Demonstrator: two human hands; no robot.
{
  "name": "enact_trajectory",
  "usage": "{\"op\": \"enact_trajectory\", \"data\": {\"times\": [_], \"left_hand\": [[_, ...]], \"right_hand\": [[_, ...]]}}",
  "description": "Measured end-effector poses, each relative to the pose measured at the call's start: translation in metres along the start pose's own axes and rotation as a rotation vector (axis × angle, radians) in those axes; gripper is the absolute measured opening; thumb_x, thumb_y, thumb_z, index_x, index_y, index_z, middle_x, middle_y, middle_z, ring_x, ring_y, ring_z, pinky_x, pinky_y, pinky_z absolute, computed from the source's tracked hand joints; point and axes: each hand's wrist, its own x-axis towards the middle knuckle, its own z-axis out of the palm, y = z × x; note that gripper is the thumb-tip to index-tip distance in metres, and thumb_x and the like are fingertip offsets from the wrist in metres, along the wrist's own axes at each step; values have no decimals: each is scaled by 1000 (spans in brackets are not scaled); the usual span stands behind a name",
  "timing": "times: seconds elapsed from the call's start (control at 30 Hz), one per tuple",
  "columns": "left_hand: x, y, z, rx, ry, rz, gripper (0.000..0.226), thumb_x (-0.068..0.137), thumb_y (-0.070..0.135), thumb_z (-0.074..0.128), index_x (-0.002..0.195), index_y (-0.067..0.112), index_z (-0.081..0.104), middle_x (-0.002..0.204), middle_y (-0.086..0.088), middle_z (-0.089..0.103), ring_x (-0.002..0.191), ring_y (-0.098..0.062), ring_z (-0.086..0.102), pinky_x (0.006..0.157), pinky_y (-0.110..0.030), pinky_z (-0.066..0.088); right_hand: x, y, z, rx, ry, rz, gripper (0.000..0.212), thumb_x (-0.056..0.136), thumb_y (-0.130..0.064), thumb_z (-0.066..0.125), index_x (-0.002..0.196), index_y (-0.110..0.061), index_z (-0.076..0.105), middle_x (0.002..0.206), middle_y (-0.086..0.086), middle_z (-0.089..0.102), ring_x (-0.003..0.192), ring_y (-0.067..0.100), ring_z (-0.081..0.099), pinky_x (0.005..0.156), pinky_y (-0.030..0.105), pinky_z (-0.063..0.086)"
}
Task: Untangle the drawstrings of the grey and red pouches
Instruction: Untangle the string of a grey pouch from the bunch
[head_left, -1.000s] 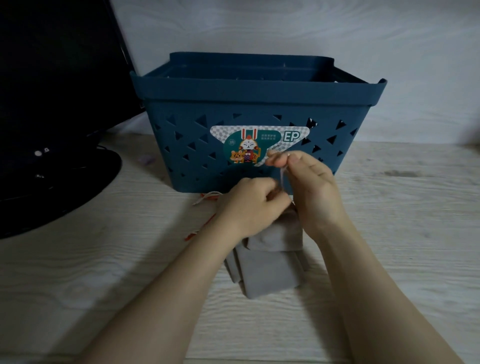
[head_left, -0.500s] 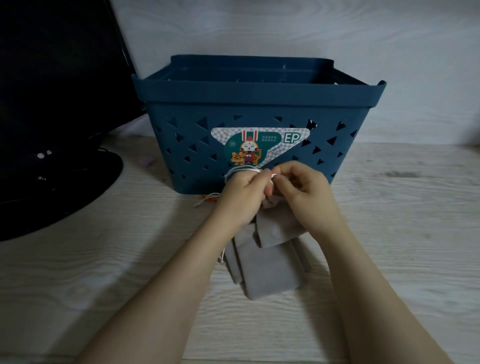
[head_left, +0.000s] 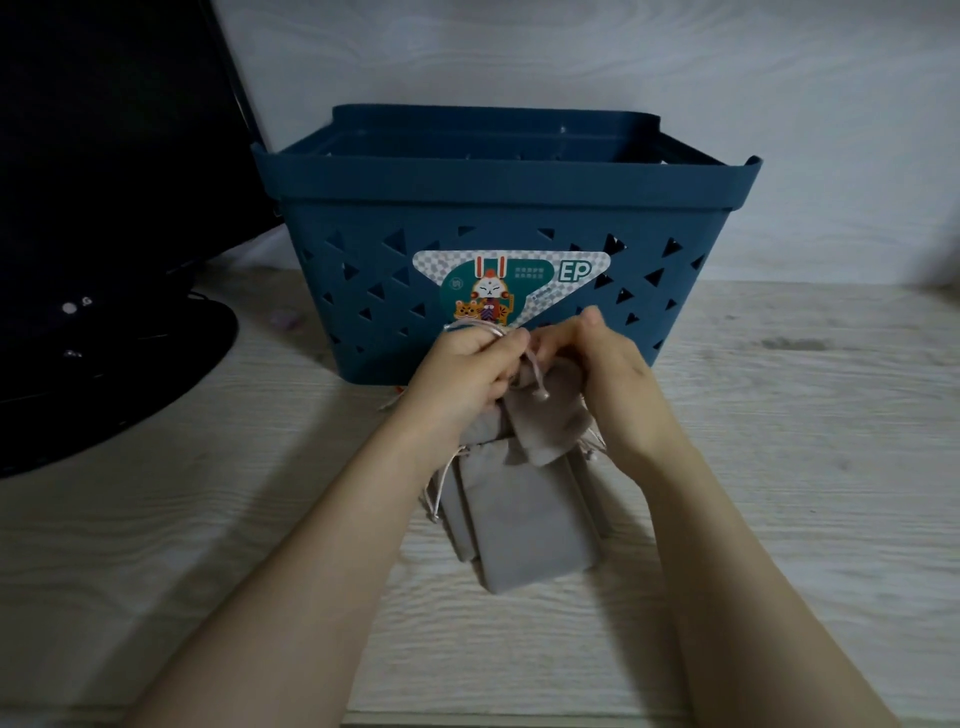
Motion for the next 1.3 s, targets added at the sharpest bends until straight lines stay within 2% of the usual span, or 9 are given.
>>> {"op": "enact_trajectory", "data": {"times": [0.13,0.23,0.33,0.5,0.63,0.8,0.9,1.07,1.3], "left_hand": [[-6,7,-3,103,-17,76,18,92,13,54,84,4,67,40,14,46,38,3,40,40,-7,29],[-5,9,-6,127,-18,124,17,89,13,57,75,11,67,48,15,57,46,6,48,50,-7,37],[-3,8,-8,160,-41,112,16,88,13,59,73,10,66,59,11,62,51,5,49,53,-9,39],[-2,7,-14,155,-166,118,6,84,7,61,82,4,67,72,0,65,62,-1,51,59,-12,42],[0,4,-13,201,-31,181,17,83,-1,62,77,14,66,60,10,65,58,2,58,58,-14,48],[3,-5,-10,665,236,567,13,78,0,63,85,7,71,84,-1,65,78,-13,62,71,-22,49],[1,-8,-4,650,252,762,16,75,-2,62,87,4,71,84,2,60,73,-6,55,64,-10,42],[2,-9,-5,558,215,850,18,79,-2,64,94,2,72,88,1,59,79,-4,56,69,-9,42],[3,-9,-5,439,77,853,24,82,13,62,104,5,67,89,6,56,81,-5,57,71,-15,46]], "right_hand": [[-1,-2,0,60,-9,75,8,93,-11,53,85,-14,54,88,12,60,83,21,56,70,26,47],[-2,-3,-1,27,-34,58,9,89,-10,58,94,-16,61,91,2,66,87,10,62,79,20,50],[-3,-6,-2,-53,-36,49,10,90,-10,57,87,-14,66,78,-3,67,73,5,61,68,18,48],[-3,-6,-3,-24,19,140,23,93,-5,50,74,-12,61,68,4,60,67,19,54,64,30,43],[-3,-7,-2,53,22,143,25,88,0,50,66,-12,57,63,3,55,65,18,48,60,27,36],[-5,-11,1,85,-46,93,17,75,-19,52,67,-5,58,61,1,54,63,12,49,59,17,38],[-4,-9,0,132,35,143,37,84,-31,54,67,1,53,62,11,41,59,20,37,57,24,32],[-3,-7,-2,200,-33,181,16,92,-8,53,90,-4,68,86,13,67,82,22,62,79,30,49],[-6,-10,-10,301,-126,253,20,80,-20,58,83,-2,67,79,14,66,74,21,60,73,26,49]]}}
